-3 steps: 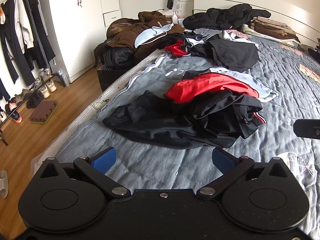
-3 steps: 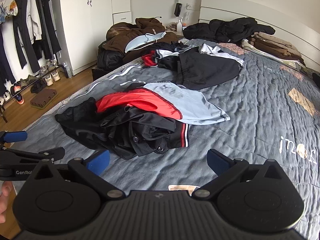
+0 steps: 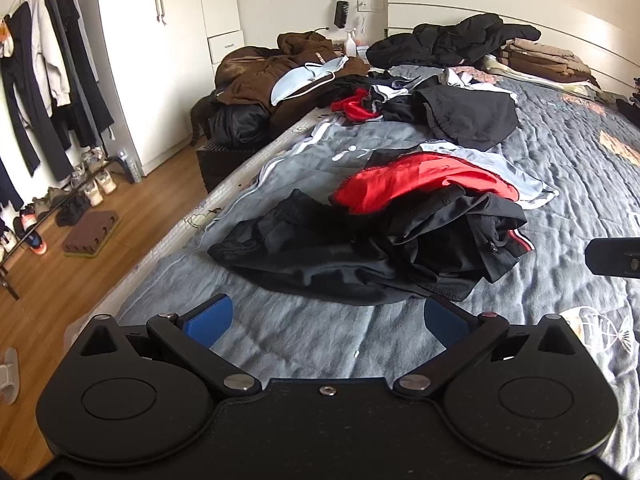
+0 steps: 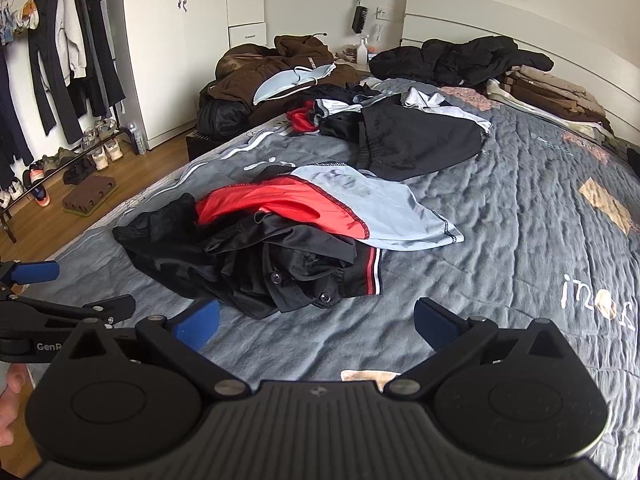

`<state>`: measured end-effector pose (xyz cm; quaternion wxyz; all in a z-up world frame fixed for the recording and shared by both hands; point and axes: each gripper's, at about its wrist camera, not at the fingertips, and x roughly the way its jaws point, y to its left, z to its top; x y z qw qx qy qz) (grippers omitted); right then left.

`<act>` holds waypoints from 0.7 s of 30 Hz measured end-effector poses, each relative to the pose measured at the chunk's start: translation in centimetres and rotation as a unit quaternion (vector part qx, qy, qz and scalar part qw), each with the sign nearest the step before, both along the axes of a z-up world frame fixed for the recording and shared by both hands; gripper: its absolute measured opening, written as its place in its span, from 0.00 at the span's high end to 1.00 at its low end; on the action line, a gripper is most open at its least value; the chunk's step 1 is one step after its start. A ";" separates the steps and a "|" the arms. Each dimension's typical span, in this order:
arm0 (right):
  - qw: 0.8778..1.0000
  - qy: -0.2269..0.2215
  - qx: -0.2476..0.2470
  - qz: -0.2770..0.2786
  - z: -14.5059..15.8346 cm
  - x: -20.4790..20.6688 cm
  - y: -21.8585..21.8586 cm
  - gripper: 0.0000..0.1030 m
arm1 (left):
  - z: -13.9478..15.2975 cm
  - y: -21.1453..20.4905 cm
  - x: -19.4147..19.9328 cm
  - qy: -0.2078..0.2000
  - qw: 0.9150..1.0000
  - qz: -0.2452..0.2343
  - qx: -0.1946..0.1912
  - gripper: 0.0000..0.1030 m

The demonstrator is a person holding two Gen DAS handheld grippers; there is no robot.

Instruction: Fold clothes

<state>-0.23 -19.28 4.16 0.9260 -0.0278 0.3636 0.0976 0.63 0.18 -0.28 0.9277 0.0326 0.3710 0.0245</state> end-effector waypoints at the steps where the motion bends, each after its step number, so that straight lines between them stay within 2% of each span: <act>1: 1.000 -0.001 0.000 0.000 0.0 0.0 0.0 0.00 | -0.1 0.1 0.2 -0.003 1.000 0.003 0.004 0.00; 2: 1.000 -0.002 0.001 0.000 0.0 0.0 -0.1 0.00 | -0.1 0.1 -0.2 -0.015 1.000 0.004 0.006 0.00; 5: 1.000 -0.006 -0.014 0.002 -0.2 -0.1 0.6 0.00 | -0.2 1.0 -0.2 -0.013 1.000 0.007 -0.016 0.00; 8: 1.000 -0.009 -0.006 0.006 0.1 -0.5 1.0 0.00 | -0.1 1.2 -0.7 -0.019 0.999 0.010 -0.029 0.00; 21: 0.999 -0.022 0.039 0.017 0.3 -0.6 1.5 0.00 | -0.5 -0.1 -0.8 -0.028 1.000 -0.003 -0.007 0.00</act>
